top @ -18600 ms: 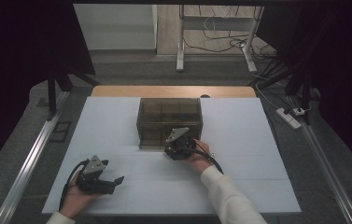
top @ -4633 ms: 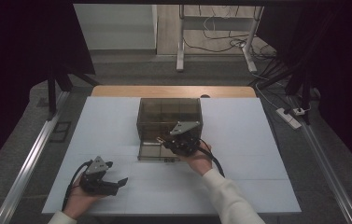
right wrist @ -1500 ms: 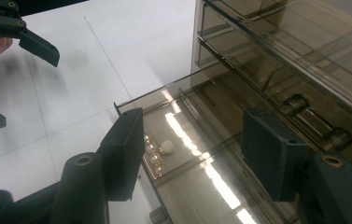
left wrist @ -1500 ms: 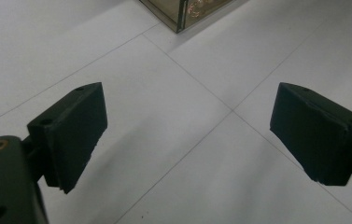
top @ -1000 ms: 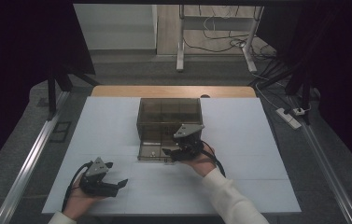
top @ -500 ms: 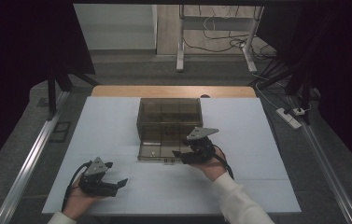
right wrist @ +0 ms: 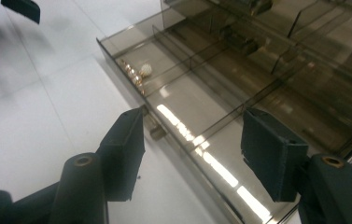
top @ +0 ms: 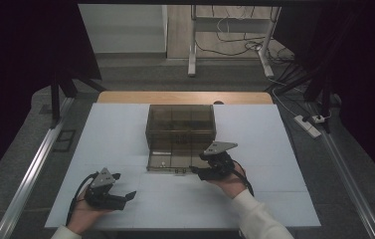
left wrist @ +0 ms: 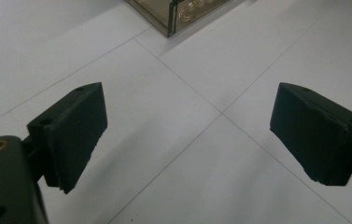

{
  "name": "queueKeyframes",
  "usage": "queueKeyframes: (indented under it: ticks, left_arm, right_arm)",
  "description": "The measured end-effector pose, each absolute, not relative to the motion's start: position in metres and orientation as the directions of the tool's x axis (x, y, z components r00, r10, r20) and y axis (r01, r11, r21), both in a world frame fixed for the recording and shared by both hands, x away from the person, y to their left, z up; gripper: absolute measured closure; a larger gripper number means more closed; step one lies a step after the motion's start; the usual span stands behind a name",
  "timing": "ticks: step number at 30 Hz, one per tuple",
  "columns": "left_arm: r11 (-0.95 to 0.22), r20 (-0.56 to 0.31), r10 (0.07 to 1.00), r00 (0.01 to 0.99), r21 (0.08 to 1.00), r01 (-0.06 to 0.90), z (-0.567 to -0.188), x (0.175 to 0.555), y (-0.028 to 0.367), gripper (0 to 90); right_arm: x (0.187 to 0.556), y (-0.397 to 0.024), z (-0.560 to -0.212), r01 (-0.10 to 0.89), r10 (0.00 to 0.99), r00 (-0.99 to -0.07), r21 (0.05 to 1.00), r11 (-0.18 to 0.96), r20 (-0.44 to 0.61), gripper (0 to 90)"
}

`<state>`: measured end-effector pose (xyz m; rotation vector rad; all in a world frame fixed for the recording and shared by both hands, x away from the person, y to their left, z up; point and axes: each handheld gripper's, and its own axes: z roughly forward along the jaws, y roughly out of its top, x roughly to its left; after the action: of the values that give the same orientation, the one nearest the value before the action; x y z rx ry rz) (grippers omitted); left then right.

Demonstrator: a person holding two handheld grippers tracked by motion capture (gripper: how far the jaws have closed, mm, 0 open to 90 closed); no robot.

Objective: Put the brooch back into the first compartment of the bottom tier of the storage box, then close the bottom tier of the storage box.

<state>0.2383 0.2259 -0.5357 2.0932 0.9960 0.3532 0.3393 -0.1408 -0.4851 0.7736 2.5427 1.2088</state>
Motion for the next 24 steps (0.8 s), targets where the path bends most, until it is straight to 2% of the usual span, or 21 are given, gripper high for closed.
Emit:
queueKeyframes:
  ticks: [17,22,24]
  left_arm:
    - [-0.399,-0.074,0.749,0.658,0.743,0.537,-0.536,0.238,0.224,10.9]
    - [-0.398,-0.075,0.750,0.657,0.743,0.538,-0.537,0.237,0.225,10.9]
    - [-0.399,-0.074,0.750,0.657,0.743,0.538,-0.537,0.237,0.225,10.9]
  right_arm:
    - [0.327,-0.127,-0.493,0.331,0.505,-0.863,0.761,0.558,0.006,42.1]
    - [0.326,-0.122,-0.496,0.308,0.481,-0.877,0.747,0.589,-0.018,52.7]
    - [0.326,-0.119,-0.498,0.303,0.479,-0.877,0.737,0.605,-0.032,59.9]
